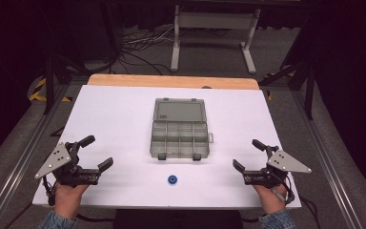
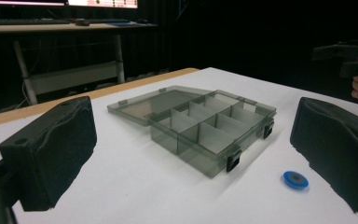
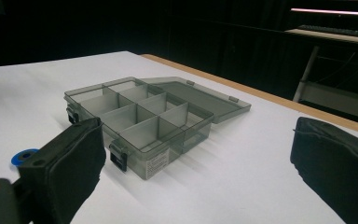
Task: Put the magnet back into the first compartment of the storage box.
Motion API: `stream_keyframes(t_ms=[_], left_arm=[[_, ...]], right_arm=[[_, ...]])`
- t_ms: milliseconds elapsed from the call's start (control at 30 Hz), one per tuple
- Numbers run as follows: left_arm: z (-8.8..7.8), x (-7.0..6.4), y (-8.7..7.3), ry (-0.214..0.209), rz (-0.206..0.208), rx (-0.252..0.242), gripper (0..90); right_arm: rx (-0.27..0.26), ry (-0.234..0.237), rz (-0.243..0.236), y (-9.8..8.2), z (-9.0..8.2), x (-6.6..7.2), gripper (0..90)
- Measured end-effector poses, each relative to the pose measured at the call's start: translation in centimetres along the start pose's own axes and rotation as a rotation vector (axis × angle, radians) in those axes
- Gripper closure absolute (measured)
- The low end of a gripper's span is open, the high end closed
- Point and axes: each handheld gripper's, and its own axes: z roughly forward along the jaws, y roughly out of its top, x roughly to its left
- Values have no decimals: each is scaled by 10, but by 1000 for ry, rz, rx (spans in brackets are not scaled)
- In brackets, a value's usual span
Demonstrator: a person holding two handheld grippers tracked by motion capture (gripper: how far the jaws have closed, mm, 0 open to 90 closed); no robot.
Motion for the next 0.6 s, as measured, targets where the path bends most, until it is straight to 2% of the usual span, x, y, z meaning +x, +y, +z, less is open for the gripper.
stream_keyframes(t_ms=[167,300,600], left_arm=[[6,-2,10,-18,12,-6,13],[9,-2,13,-23,10,-13,12],[22,-7,20,-64,12,-7,6]], right_arm=[[0,5,1,0,1,0,40],[2,4,-3,0,0,0,40],[-3,4,0,0,0,-1,40]])
